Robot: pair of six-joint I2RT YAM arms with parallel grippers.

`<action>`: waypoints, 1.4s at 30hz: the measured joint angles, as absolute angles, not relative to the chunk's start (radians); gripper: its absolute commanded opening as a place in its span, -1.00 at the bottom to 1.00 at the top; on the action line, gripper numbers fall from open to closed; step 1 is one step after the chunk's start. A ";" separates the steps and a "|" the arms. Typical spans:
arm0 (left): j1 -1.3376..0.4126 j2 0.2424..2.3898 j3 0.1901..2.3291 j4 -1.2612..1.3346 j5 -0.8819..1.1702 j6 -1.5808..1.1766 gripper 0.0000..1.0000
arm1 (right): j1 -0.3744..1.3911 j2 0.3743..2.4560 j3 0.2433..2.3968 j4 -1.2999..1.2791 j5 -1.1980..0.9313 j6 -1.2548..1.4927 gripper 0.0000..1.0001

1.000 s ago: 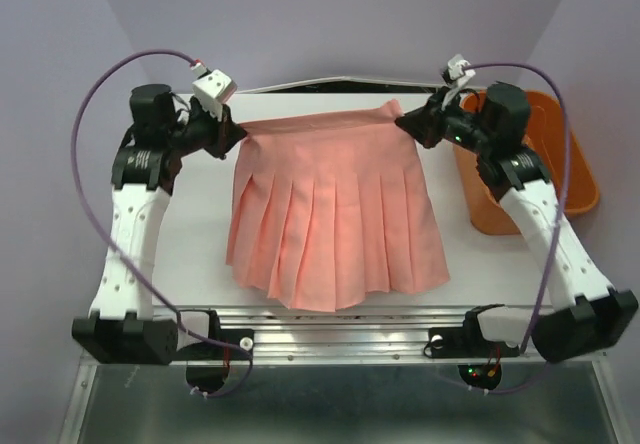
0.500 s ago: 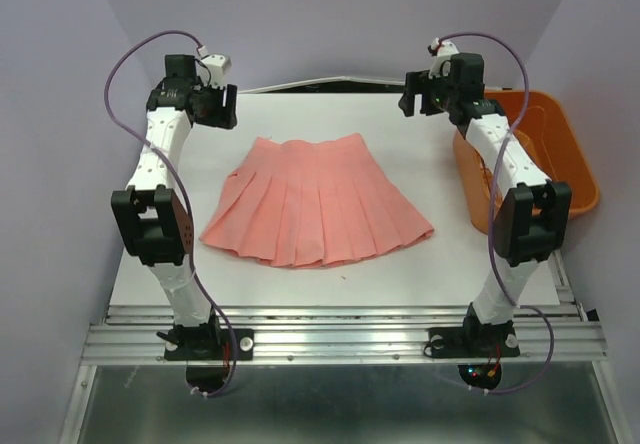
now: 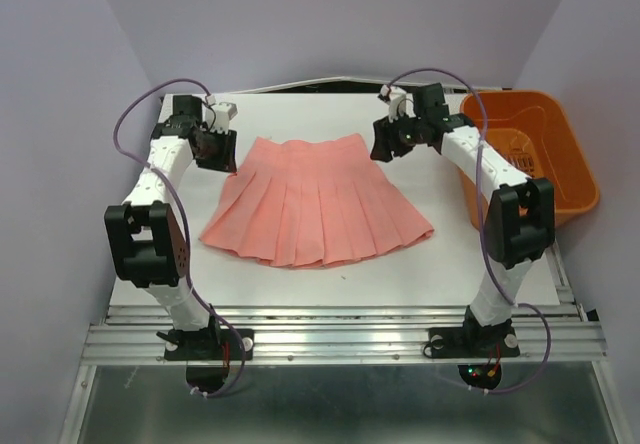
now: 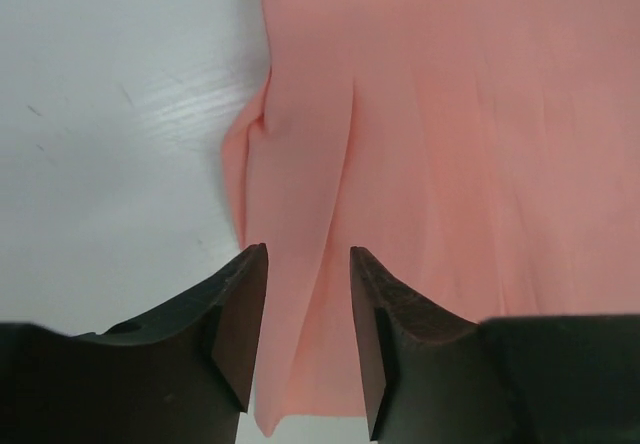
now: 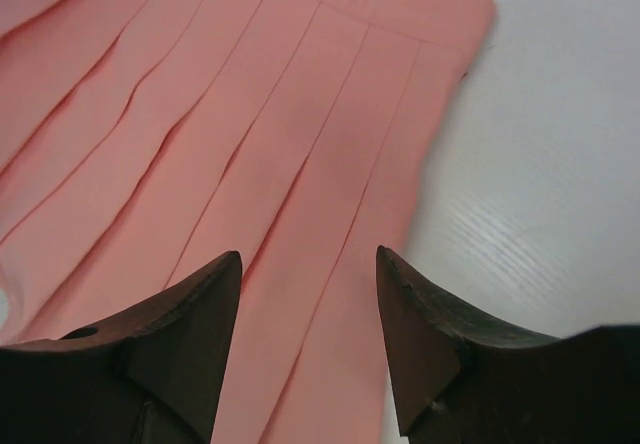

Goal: Fold and stack the skirts
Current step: Flatten the skirt out, then fold the skirt

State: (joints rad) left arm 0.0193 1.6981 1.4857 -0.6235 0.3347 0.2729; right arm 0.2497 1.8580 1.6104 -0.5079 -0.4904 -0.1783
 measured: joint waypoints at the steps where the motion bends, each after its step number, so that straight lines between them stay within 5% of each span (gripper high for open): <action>1: 0.019 1.699 1.460 -0.628 0.342 0.270 -0.09 | 0.256 1.860 1.600 -0.520 -0.492 -0.192 0.10; 13: 0.018 1.732 1.275 -0.625 0.227 0.249 0.19 | 0.267 1.903 1.398 -0.630 -0.425 -0.293 -0.09; 23: 0.085 1.729 1.232 -0.648 0.213 0.324 0.21 | 0.350 1.912 1.290 -0.658 -0.421 -0.284 -0.13; 31: 0.077 1.739 1.192 -0.680 0.262 0.376 -0.99 | 0.360 1.895 1.267 -0.656 -0.431 -0.266 -0.14; 41: -0.144 1.629 1.259 -0.743 0.373 0.407 -1.00 | 0.360 1.889 1.259 -0.662 -0.446 -0.239 -0.16; 42: -0.178 1.617 1.259 -0.743 0.377 0.403 -0.81 | 0.361 1.887 1.259 -0.665 -0.446 -0.237 -0.15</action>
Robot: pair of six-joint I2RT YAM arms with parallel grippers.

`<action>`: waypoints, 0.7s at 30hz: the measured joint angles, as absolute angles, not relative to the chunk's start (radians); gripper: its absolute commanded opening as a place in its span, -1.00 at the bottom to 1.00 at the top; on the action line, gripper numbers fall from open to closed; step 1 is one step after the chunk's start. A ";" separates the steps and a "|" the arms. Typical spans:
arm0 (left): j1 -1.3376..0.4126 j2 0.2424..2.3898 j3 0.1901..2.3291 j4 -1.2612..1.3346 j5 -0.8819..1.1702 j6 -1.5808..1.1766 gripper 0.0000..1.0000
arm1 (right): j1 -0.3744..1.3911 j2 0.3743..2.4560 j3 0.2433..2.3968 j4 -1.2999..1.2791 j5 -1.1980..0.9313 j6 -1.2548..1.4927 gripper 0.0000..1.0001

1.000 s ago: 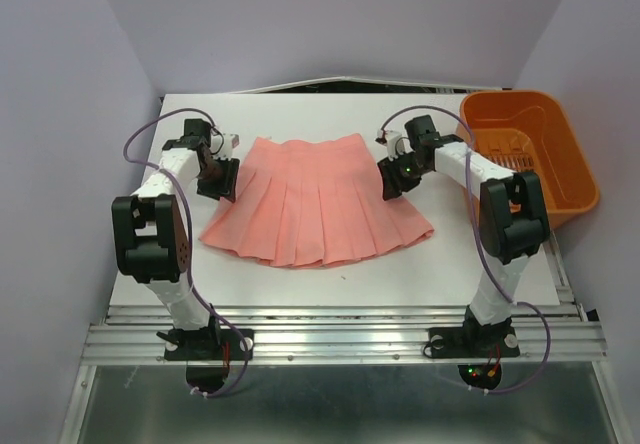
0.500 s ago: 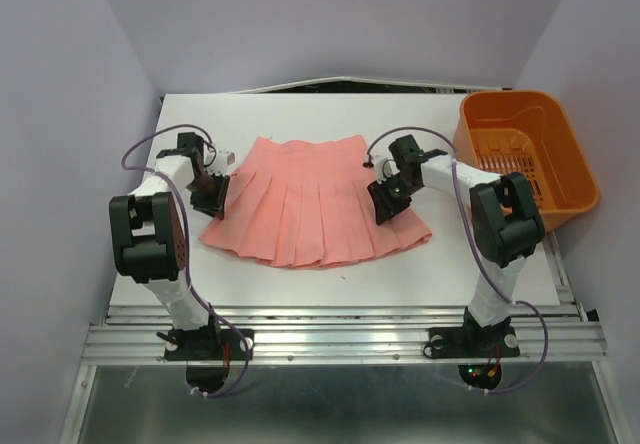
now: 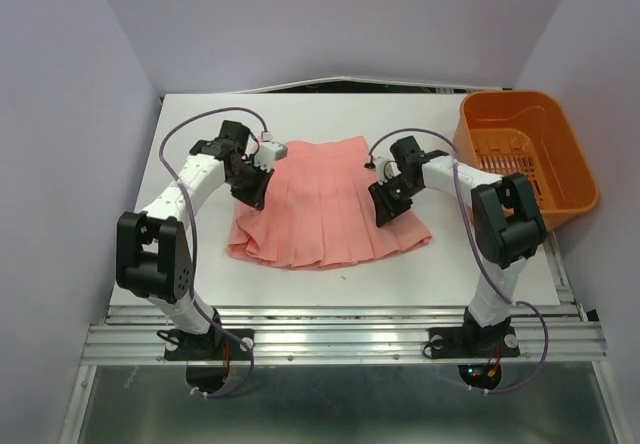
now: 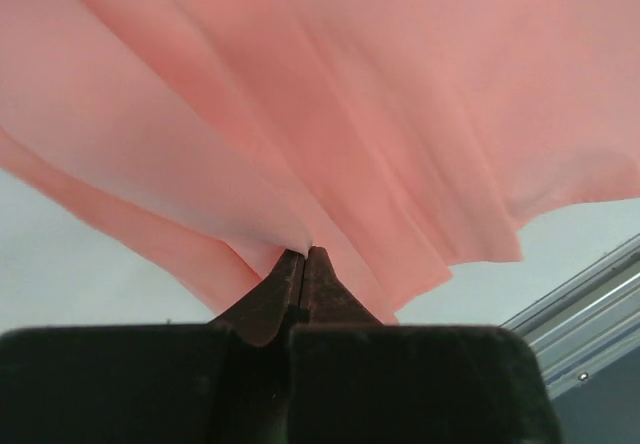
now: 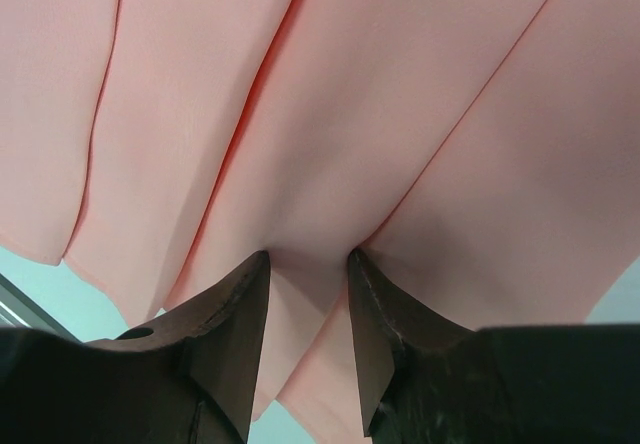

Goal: Fold and stack the skirts
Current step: Fold the skirt

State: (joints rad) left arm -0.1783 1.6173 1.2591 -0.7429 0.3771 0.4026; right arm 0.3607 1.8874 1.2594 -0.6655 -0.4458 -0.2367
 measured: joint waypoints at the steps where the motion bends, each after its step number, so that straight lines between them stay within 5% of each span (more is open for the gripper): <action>1: -0.205 1.612 1.259 -0.742 0.378 0.402 -0.61 | 0.361 1.887 1.259 -0.668 -0.446 -0.236 -0.15; 4: -0.262 1.615 1.241 -0.723 0.381 0.386 -0.20 | 0.362 1.882 1.259 -0.675 -0.447 -0.232 -0.15; 9: -0.257 1.619 1.203 -0.727 0.363 0.384 0.10 | 0.362 1.880 1.259 -0.684 -0.450 -0.232 -0.15; 21: -0.037 1.478 1.220 -0.726 0.325 0.396 0.00 | 0.363 1.880 1.257 -0.699 -0.476 -0.231 -0.15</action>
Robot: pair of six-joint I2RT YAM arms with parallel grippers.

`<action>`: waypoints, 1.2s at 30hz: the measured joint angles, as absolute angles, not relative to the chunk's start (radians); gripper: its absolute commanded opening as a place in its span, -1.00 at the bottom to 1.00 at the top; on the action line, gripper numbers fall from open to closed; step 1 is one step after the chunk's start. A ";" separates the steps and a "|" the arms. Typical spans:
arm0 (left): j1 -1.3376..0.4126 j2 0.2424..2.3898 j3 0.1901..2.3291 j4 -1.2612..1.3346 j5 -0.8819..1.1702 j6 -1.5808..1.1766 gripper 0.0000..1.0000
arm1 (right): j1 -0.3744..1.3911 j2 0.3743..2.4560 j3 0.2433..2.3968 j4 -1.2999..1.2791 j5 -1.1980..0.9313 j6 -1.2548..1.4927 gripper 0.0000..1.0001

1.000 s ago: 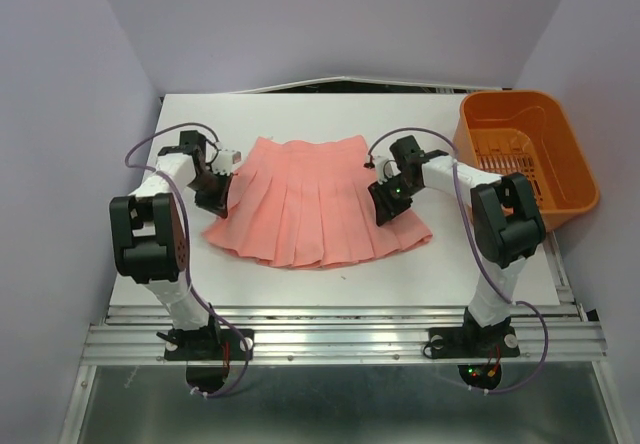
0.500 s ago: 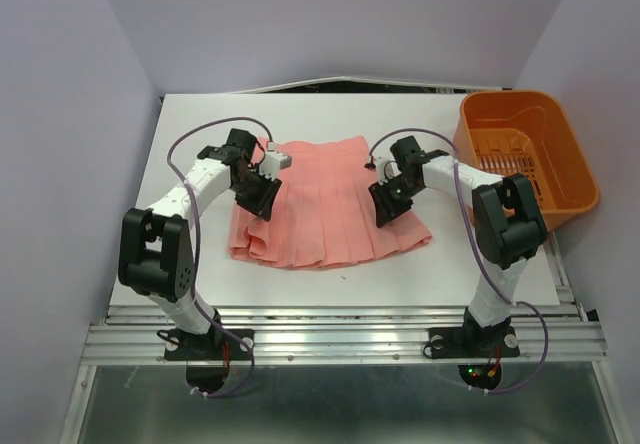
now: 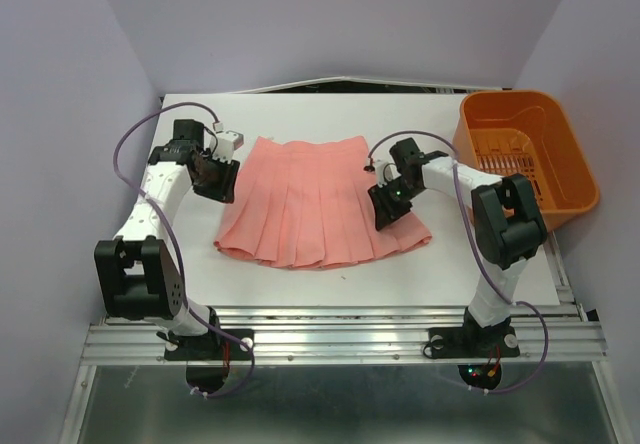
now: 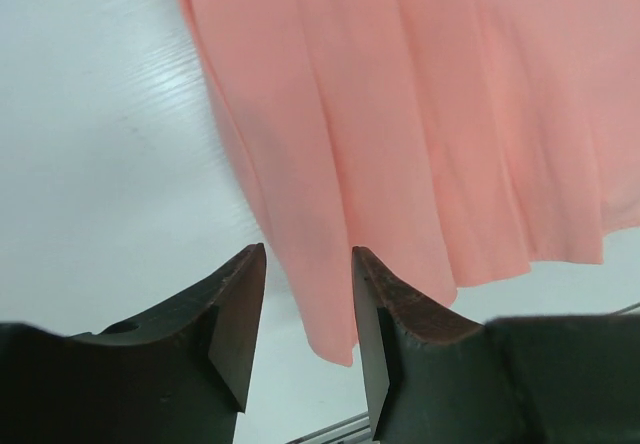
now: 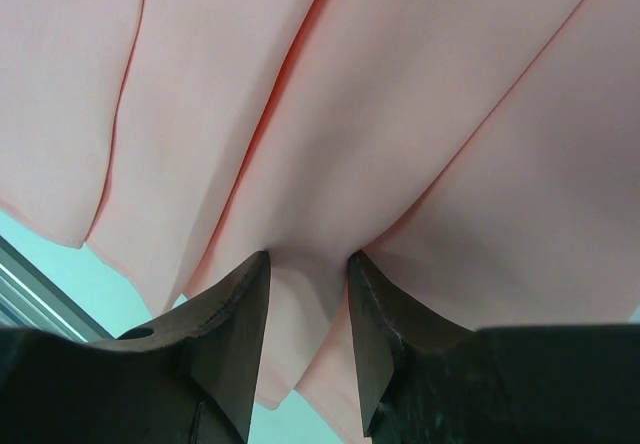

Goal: Fold and stack the skirts
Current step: Fold the skirt

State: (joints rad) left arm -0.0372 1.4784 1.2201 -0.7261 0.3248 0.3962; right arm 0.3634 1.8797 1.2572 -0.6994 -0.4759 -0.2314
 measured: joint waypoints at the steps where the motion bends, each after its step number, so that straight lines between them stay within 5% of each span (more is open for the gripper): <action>1: -0.016 1.479 1.220 -0.727 0.312 0.398 -0.01 | 0.366 1.880 1.253 -0.698 -0.477 -0.231 -0.16; 9: -0.007 1.494 1.219 -0.722 0.281 0.403 -0.08 | 0.394 1.845 1.174 -0.694 -0.534 -0.205 -0.17; 14: -0.006 1.544 1.207 -0.714 0.288 0.405 -0.52 | 0.440 1.830 1.114 -0.688 -0.624 -0.162 -0.18; 18: -0.006 1.629 1.157 -0.706 0.301 0.406 -0.68 | 0.483 1.825 1.092 -0.688 -0.667 -0.136 -0.14; 27: -0.007 1.806 1.162 -0.691 0.286 0.376 -0.63 | 0.487 1.761 1.151 -0.715 -0.751 -0.107 -0.01; 36: -0.106 2.037 1.517 -0.675 0.188 0.373 -0.37 | 0.387 1.815 1.439 -0.661 -0.662 -0.153 -0.02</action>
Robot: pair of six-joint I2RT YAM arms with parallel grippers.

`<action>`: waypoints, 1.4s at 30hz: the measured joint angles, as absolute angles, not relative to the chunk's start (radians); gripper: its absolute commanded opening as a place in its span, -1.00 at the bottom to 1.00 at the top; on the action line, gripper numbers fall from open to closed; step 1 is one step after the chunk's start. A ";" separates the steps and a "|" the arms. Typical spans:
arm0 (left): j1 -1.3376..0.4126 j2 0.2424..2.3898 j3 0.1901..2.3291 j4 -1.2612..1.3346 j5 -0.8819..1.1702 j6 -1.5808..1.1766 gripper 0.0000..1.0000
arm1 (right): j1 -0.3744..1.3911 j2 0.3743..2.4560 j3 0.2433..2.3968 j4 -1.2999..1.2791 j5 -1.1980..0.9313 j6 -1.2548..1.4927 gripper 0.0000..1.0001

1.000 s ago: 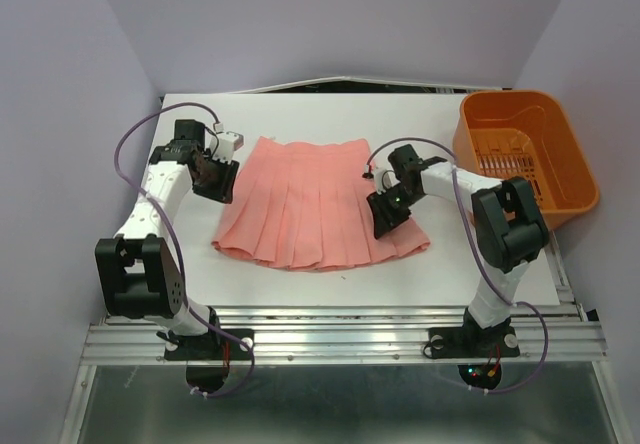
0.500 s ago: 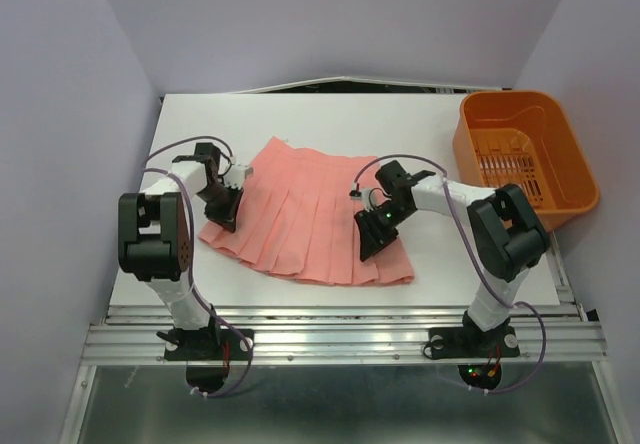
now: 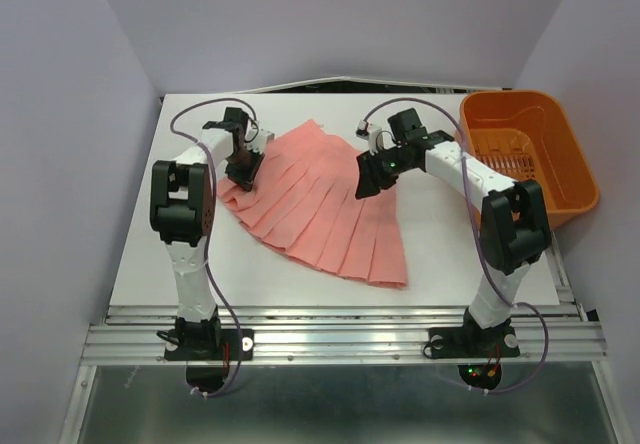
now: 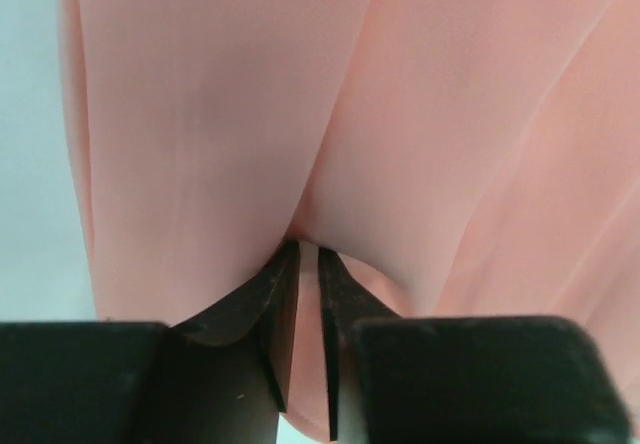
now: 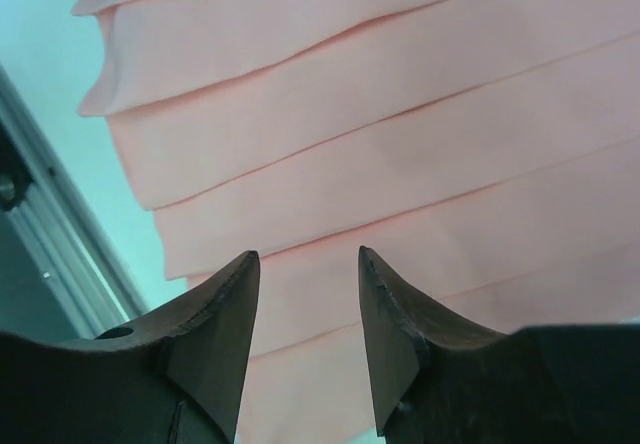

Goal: Fold and stack the skirts
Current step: Fold the skirt

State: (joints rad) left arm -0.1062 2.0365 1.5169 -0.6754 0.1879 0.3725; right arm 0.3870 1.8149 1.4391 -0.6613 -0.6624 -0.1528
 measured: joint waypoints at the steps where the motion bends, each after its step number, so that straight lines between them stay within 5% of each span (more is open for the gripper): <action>1: -0.123 2.067 1.564 -0.668 0.178 0.374 -0.31 | 0.386 1.826 1.444 -0.652 -0.649 -0.157 -0.03; 5: -0.165 2.197 1.810 -0.692 0.153 0.368 -0.05 | 0.387 1.909 1.441 -0.628 -0.594 -0.175 -0.07; 14: -0.150 2.176 2.003 -0.696 0.183 0.354 0.01 | 0.437 1.859 1.162 -0.515 -0.591 -0.069 -0.01; 21: -0.137 1.746 1.581 -0.676 0.353 0.389 0.05 | 0.590 1.842 1.164 -0.501 -0.680 0.070 0.08; 27: -0.235 1.408 1.321 -0.685 0.429 0.490 0.10 | 0.445 1.888 1.394 -0.530 -0.752 0.081 0.11; 29: -0.306 1.351 1.243 -0.682 0.420 0.523 0.09 | 0.393 1.888 1.435 -0.550 -0.734 0.054 0.26; 35: -0.523 1.404 1.064 -0.643 0.334 0.568 0.00 | 0.316 1.893 1.483 -0.663 -0.566 -0.094 0.85; 42: -0.569 1.658 1.049 -0.530 0.202 0.556 -0.09 | 0.322 1.921 1.480 -0.733 -0.399 -0.199 0.77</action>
State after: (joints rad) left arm -0.5690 1.6581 1.0489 -0.5301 0.2024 0.5564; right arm 0.3218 1.9213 1.4803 -0.7330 -0.3988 -0.1986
